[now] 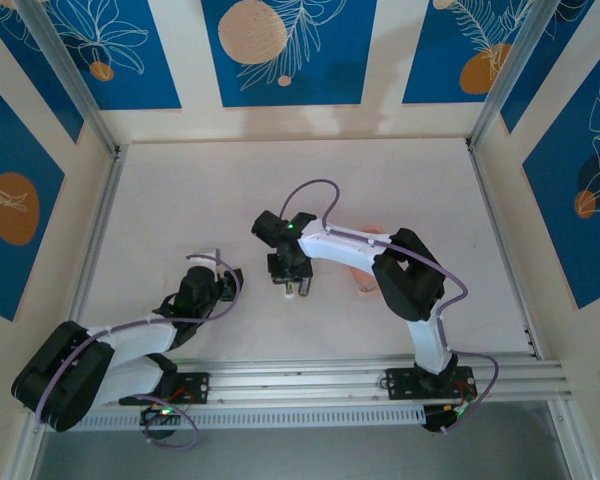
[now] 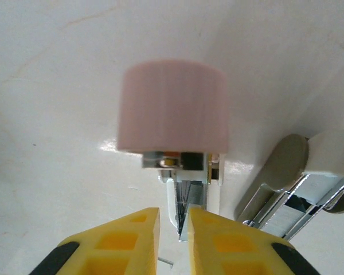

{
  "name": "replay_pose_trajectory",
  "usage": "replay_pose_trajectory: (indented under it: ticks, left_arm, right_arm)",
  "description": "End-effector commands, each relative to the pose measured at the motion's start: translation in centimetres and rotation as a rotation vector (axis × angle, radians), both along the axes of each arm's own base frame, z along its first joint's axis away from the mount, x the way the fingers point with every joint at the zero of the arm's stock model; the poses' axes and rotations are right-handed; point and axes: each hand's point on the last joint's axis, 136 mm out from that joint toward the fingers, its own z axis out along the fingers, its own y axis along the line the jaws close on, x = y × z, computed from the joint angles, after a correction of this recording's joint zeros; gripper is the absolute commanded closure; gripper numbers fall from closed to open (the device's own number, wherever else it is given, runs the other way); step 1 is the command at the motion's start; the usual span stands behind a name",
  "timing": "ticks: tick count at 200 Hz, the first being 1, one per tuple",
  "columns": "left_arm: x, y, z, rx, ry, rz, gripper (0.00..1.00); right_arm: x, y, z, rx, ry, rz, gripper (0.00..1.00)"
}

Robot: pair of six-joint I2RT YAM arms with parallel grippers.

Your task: Load the staples into the stapler

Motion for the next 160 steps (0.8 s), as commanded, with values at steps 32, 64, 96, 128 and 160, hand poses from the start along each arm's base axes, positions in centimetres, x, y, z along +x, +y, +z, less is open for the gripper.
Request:
replay_pose_trajectory:
  ticks: [32,64,96,128,160]
  left_arm:
    - [0.1,0.0,0.5,-0.011,-0.027,-0.014,0.4]
    - [0.1,-0.1,0.5,-0.01,-0.023,-0.016,0.4]
    - [0.1,-0.1,0.5,-0.01,-0.025,-0.016,0.4]
    - [0.1,0.0,0.5,-0.007,-0.025,-0.015,0.4]
    - [0.1,0.0,0.5,-0.006,-0.025,-0.014,0.4]
  right_arm:
    - [0.0,-0.6,1.1,-0.034,-0.015,0.006,0.78]
    - [-0.2,-1.1,0.4,-0.051,0.009,-0.014,0.75]
    - [-0.3,-1.0,-0.2,-0.051,0.029,-0.012,0.76]
    - [-0.4,-0.9,-0.7,-0.052,0.041,-0.009,0.77]
    - [-0.5,-0.8,-0.9,-0.051,0.048,-0.008,0.78]
